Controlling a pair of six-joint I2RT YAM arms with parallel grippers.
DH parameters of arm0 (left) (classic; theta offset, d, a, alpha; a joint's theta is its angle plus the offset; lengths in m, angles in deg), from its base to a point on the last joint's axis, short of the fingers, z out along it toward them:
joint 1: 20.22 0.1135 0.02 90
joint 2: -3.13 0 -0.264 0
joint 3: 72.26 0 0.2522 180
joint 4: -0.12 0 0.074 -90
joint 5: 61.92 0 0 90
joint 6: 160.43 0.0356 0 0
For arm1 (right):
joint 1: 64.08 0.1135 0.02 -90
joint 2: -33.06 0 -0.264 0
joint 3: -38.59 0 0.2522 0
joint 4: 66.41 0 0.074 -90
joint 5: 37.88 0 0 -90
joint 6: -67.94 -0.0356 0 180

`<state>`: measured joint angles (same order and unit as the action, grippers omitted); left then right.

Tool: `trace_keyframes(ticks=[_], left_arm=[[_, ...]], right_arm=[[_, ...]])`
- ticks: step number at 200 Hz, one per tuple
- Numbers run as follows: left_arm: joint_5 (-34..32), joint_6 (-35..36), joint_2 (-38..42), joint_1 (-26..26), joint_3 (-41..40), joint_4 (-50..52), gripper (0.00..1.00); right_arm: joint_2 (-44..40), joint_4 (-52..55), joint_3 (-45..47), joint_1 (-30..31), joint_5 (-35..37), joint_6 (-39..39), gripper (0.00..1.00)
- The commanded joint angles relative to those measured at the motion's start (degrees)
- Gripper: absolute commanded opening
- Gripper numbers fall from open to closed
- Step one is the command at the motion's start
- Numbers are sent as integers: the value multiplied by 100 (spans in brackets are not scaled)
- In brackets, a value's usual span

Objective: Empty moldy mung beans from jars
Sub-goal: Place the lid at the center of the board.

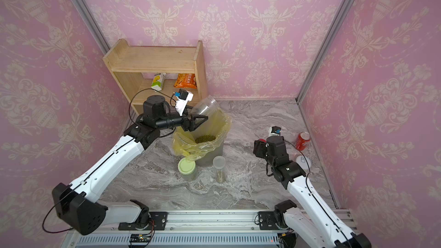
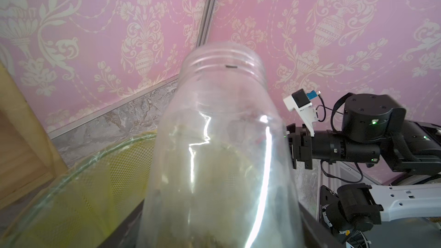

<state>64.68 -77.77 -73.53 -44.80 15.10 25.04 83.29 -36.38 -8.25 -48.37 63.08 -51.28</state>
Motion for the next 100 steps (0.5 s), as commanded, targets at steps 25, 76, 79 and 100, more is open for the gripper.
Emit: trace_keyframes(ticks=[25, 76, 79, 100], left_arm=[[-330, 206, 204, -82, 330, 681, 26], [-610, 332, 321, -204, 339, 1246, 26], [-642, 352, 335, -213, 331, 1278, 26], [-907, 432, 432, -265, 304, 1549, 26]], right_arm=[[976, -413, 337, -250, 727, -384, 58], [2281, -732, 97, -278, 815, -463, 64], [2326, -745, 71, -278, 817, -463, 65], [2747, -716, -149, -287, 773, -463, 92]])
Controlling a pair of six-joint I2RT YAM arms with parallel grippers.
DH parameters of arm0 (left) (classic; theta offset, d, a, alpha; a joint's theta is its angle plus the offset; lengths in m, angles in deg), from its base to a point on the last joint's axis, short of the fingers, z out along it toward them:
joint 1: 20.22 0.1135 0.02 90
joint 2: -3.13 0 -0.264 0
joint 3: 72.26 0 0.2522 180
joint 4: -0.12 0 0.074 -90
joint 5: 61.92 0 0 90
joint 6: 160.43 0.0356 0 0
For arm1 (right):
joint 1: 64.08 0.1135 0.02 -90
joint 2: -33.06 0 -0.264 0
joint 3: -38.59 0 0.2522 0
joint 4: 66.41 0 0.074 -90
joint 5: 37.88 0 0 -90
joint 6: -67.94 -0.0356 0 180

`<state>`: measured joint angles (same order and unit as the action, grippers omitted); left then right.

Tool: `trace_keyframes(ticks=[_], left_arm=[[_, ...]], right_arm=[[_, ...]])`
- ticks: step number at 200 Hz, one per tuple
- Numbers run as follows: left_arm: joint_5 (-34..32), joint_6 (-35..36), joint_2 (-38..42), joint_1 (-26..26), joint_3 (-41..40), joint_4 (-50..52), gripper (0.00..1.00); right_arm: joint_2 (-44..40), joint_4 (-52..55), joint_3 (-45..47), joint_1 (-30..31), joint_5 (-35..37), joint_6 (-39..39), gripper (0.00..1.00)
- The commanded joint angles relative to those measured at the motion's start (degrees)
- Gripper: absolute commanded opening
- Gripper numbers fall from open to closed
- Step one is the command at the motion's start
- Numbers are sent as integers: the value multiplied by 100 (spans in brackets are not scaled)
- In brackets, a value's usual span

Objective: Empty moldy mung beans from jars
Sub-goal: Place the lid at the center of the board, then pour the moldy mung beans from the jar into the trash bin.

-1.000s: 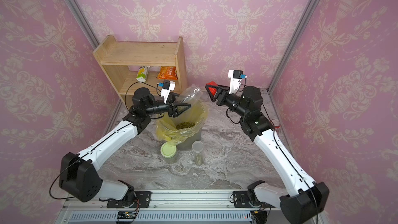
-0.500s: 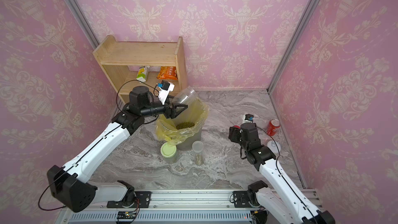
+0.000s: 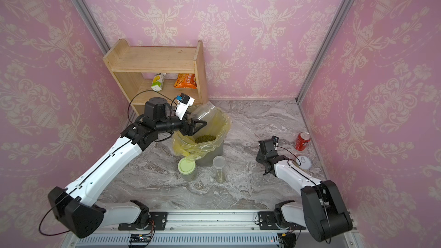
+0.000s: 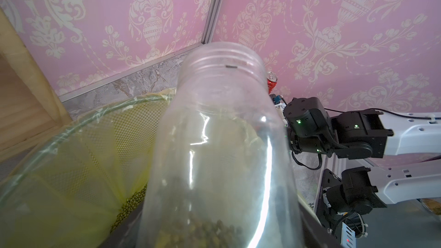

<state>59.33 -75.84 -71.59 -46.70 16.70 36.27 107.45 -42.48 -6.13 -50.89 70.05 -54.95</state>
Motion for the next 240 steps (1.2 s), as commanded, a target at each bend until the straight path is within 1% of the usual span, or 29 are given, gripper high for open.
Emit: trace_keyframes(ticks=[1, 12, 40, 59, 82, 113, 118, 154, 174, 191, 211, 218, 228, 240], left_arm=[[-377, 241, 247, -76, 140, 442, 26], [-461, 260, 296, -93, 127, 587, 26], [-605, 285, 437, -101, 122, 874, 26], [-708, 351, 493, -101, 291, 1235, 26], [-1111, 436, 391, -103, 777, 1996, 26], [-1703, 575, -113, -103, 1649, 3223, 26], [-1797, 593, -218, -105, 1802, 3403, 27], [-2110, 724, -1030, -170, 2834, 4727, 27], [-2417, 777, -1382, -256, 3380, 5291, 27], [-2767, 832, -1809, -404, 4067, 5891, 28], [-3388, 900, -2525, -654, 5264, 6783, 29], [-3635, 903, -2563, -750, 5286, 6701, 29], [-3469, 900, -2637, -780, 5323, 6707, 29], [-3436, 886, -2706, -806, 5286, 6775, 30]], right_arm=[[362, -96, -377, -36, 68, -95, 93], [661, -59, -528, -36, -18, -283, 100], [919, -350, -520, -36, -185, -356, 100], [742, -388, -452, -10, -90, -340, 100], [287, -355, -333, 17, 26, -282, 100], [-182, -142, -357, 93, -15, -170, 100], [-239, -91, -366, 101, -17, 6, 100], [-728, 106, -395, 155, -233, 175, 100], [-1012, 136, -296, 193, -148, 203, 100], [-1215, 115, -210, 192, -149, 217, 100], [-1293, 158, -222, 210, -199, 280, 100], [-1291, 177, -241, 219, -202, 292, 100], [-1295, 178, -252, 228, -227, 317, 100], [-1295, 187, -253, 229, -233, 342, 100]])
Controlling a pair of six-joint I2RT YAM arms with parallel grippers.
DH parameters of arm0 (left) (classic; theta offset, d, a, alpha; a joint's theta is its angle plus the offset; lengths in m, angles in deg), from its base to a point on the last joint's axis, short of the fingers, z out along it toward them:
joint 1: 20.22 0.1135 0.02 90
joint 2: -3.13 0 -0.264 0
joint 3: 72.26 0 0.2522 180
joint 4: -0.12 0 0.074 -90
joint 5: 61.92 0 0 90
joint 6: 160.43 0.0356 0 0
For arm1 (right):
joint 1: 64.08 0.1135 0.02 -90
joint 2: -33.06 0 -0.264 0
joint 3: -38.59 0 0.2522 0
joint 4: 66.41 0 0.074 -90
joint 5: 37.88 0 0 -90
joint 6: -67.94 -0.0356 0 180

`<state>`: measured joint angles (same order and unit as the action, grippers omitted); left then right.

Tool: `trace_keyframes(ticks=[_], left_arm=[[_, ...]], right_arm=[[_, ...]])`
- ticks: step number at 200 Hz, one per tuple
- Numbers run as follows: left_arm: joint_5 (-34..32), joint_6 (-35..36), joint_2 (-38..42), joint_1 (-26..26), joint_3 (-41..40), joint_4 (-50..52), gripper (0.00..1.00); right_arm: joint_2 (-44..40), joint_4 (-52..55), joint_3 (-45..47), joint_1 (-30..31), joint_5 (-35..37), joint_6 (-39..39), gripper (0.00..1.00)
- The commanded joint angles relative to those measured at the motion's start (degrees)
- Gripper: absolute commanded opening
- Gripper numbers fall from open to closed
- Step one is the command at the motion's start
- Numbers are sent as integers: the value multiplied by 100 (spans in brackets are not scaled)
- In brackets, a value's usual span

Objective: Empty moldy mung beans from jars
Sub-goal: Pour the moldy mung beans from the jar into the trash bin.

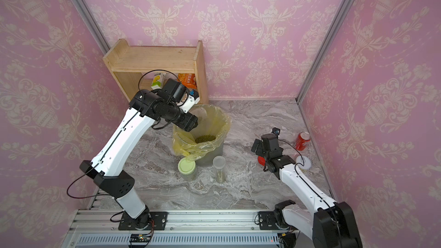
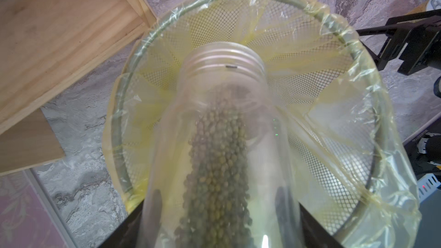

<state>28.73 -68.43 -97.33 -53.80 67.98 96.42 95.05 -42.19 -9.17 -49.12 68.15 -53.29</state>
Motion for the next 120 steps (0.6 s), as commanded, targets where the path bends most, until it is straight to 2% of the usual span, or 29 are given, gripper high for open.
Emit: trace_keyframes(ticks=[1, 49, 73, 99, 120], left_arm=[[-383, 153, -136, -100, 150, 770, 30], [-1016, 155, -62, -242, 128, 1042, 32], [-1027, 108, -70, -281, 312, 1006, 31], [-976, 185, -624, -350, 754, 1001, 31], [-972, 148, -594, -364, 719, 1099, 31]], right_arm=[[-56, 158, 51, 51, -54, 177, 100], [-173, 205, 52, 51, -205, 178, 100], [-199, 272, -19, 54, -275, 187, 100], [-128, 228, -71, 50, -371, 152, 100], [-62, 315, -157, 59, -477, 153, 100]])
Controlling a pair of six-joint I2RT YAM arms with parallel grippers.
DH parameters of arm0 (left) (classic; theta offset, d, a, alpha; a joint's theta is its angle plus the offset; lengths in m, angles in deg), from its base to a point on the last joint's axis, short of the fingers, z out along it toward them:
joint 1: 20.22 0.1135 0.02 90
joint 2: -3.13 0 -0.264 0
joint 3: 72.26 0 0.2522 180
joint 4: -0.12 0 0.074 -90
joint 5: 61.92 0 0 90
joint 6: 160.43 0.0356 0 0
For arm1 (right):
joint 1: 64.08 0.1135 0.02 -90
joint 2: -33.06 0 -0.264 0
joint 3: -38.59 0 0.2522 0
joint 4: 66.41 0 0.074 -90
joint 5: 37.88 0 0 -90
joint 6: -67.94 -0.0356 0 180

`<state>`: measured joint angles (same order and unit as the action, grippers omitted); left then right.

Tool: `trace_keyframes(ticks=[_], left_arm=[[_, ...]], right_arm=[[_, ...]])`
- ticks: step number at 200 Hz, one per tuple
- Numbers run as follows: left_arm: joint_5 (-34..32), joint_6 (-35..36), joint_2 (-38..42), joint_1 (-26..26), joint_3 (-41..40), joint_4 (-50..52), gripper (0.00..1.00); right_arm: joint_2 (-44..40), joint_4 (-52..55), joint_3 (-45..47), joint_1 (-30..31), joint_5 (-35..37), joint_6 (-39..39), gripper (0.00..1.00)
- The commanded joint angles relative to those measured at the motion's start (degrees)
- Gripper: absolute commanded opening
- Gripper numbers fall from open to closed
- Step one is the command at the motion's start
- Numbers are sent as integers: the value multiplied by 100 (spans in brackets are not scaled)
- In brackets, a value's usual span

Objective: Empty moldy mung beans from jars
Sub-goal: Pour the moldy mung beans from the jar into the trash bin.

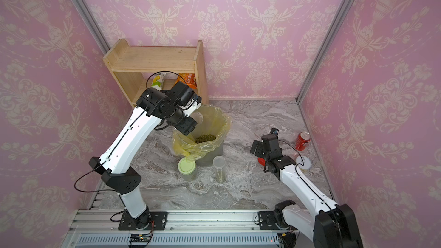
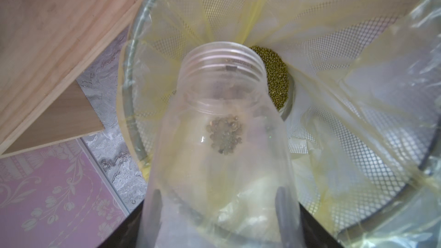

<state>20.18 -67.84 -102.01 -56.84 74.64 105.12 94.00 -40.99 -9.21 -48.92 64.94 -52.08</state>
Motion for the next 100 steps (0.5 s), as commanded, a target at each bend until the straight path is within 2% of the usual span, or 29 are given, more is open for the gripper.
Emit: trace_keyframes(ticks=[1, 34, 62, 75, 100], left_arm=[[-142, 82, -115, -58, 44, 242, 31], [-516, 5, 497, -91, -253, 205, 32], [-174, 112, 121, -92, 337, 82, 31], [29, 123, 290, -96, 171, 50, 31], [-92, 28, 804, -93, -304, -2, 33]], right_arm=[[42, 202, -154, 40, -155, 36, 100], [-54, 205, -163, 92, -259, -45, 100], [-19, 211, -256, 127, -260, -33, 100], [35, 302, -339, 128, -252, 4, 100], [-27, 351, -346, 137, -295, 27, 100]])
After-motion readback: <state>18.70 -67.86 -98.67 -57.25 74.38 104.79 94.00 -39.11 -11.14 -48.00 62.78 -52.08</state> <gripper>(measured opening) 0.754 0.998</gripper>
